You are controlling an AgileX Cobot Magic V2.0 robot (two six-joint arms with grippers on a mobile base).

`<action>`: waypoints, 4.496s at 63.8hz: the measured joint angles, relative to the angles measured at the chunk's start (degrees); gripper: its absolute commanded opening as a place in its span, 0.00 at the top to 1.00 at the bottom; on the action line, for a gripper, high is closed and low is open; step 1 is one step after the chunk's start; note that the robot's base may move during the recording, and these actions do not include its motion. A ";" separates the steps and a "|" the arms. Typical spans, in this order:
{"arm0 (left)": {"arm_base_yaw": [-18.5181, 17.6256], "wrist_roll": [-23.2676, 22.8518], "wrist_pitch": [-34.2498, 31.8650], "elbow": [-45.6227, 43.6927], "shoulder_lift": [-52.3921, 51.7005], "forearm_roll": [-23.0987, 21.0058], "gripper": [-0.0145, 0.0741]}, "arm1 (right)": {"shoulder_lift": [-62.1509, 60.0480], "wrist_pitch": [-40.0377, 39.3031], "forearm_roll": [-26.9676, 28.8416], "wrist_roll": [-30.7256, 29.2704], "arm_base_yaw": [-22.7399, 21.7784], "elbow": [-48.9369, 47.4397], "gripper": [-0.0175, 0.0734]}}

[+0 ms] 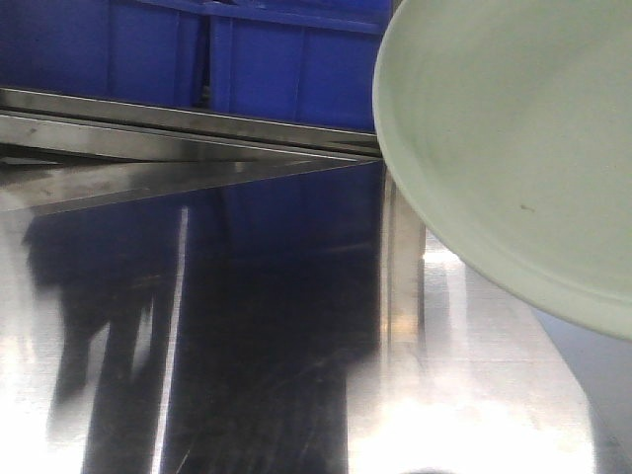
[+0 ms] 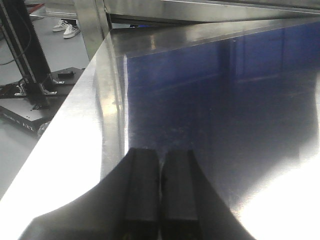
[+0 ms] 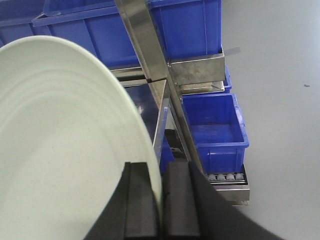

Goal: Place green plate on second shelf with right arm
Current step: 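Hold the plate raised in the right gripper while the base backs away, then drive the base across the room carrying the plate in the right gripper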

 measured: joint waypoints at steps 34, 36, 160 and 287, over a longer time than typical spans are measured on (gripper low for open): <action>0.00 0.00 0.00 0.00 0.00 0.00 0.70 | 0.00 0.13 0.00 0.00 0.00 0.00 0.75; 0.00 0.00 0.00 0.00 0.00 0.00 0.70 | 0.00 0.13 0.00 0.00 0.00 0.00 0.75; 0.00 0.00 0.00 0.00 0.00 0.00 0.70 | 0.00 0.40 0.00 0.00 0.00 0.00 0.75; 0.00 0.00 0.00 0.00 0.00 0.00 0.70 | -0.21 0.44 -0.10 0.00 0.00 0.00 0.75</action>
